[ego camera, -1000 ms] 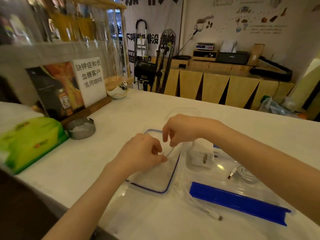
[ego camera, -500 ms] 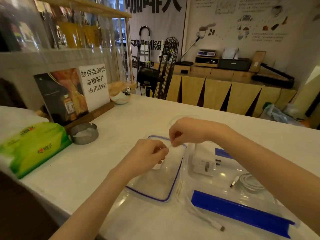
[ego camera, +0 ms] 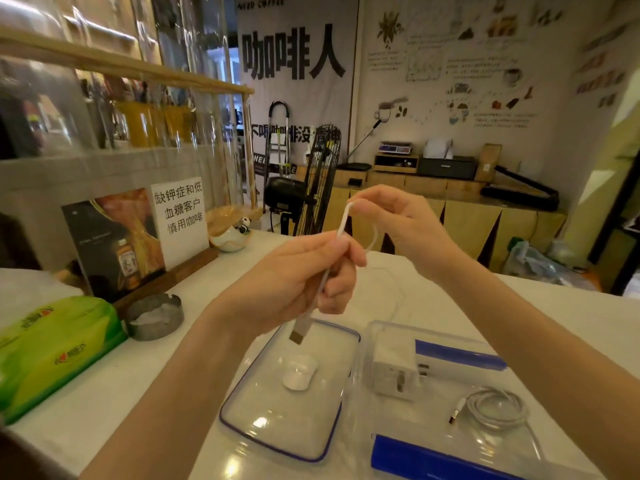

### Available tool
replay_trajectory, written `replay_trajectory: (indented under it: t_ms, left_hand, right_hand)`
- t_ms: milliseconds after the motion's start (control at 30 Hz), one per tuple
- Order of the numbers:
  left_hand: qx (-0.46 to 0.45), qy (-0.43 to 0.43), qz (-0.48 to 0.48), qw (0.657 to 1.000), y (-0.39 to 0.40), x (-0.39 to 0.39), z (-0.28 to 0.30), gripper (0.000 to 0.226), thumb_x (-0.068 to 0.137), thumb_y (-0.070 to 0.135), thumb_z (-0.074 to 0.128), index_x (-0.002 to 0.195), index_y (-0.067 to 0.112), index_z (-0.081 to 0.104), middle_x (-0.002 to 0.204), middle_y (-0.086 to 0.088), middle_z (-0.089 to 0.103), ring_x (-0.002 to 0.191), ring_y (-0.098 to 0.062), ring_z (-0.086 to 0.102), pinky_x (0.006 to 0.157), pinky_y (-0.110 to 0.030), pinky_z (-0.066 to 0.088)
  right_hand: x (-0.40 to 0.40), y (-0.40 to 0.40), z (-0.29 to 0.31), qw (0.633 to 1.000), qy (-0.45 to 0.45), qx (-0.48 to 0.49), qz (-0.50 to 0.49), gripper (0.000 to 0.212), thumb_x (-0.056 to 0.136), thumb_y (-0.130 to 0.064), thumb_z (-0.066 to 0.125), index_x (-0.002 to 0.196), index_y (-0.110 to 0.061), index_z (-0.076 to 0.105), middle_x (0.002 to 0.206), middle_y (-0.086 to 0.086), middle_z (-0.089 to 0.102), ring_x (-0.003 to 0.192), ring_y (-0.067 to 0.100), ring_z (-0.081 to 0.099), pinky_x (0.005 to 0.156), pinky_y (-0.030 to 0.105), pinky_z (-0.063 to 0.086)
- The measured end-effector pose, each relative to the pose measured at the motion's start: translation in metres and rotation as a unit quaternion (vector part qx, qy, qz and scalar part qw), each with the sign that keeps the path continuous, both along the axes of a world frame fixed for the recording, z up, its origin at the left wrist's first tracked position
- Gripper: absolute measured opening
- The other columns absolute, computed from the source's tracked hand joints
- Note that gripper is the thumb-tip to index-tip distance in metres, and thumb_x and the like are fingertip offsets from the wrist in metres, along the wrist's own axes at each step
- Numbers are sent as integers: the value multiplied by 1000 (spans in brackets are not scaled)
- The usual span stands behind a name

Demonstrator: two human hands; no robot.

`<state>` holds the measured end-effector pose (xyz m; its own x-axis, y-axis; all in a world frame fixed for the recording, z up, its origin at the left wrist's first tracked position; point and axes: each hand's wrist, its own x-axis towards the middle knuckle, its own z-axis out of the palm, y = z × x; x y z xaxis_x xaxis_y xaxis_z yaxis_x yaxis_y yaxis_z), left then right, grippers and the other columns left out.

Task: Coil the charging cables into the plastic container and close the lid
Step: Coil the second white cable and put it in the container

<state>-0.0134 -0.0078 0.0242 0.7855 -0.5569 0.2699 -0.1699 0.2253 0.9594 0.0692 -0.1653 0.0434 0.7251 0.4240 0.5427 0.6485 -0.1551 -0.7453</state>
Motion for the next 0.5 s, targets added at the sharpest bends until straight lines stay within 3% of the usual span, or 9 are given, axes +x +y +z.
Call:
replay_trajectory:
  t_ms: [67, 167, 200, 300, 400, 500]
  left_hand:
    - [-33, -42, 13, 998, -2, 0, 15, 30, 92, 22, 31, 85, 9, 57, 53, 2, 54, 46, -9, 49, 49, -19, 43]
    - [-12, -111, 110, 988, -3, 4, 33, 32, 91, 28, 34, 90, 9, 59, 61, 2, 65, 56, -10, 57, 61, -26, 47]
    - [-30, -111, 128, 985, -1, 7, 37, 33, 91, 28, 33, 92, 9, 60, 63, 2, 67, 59, -10, 60, 61, -25, 48]
    - [-96, -86, 158, 979, 8, 13, 43, 36, 95, 24, 28, 95, 9, 61, 73, 0, 73, 67, -10, 66, 62, -20, 52]
    - [-132, -75, 187, 971, 20, 19, 47, 38, 96, 24, 26, 96, 10, 61, 76, -1, 74, 72, -10, 68, 65, -19, 56]
    - [-149, -56, 213, 964, 29, 25, 44, 39, 97, 24, 25, 96, 10, 61, 77, -2, 75, 72, -10, 69, 66, -20, 57]
  right_hand:
    - [-6, 13, -6, 997, 50, 37, 44, 14, 90, -21, 49, 90, -20, 63, 81, -7, 64, 73, -6, 62, 70, 8, 48]
    - [-12, 32, -18, 990, 114, 10, 83, 25, 93, -22, 42, 98, -8, 62, 90, 3, 67, 85, 12, 66, 80, 25, 53]
    - [-15, 37, -23, 987, 126, -10, 97, 26, 94, -23, 41, 99, -7, 62, 92, 7, 68, 88, 18, 66, 84, 30, 53]
    - [-32, 46, -39, 970, 162, -94, 153, 25, 95, -25, 39, 103, -19, 62, 88, 7, 69, 85, 15, 68, 82, 21, 53]
    - [-47, 50, -49, 950, 162, -185, 192, 25, 96, -23, 38, 106, -19, 60, 84, 4, 68, 83, 15, 67, 89, 29, 52]
    - [-58, 50, -44, 949, 157, -194, 190, 22, 94, -21, 41, 104, -16, 60, 74, 1, 63, 73, 11, 63, 86, 27, 50]
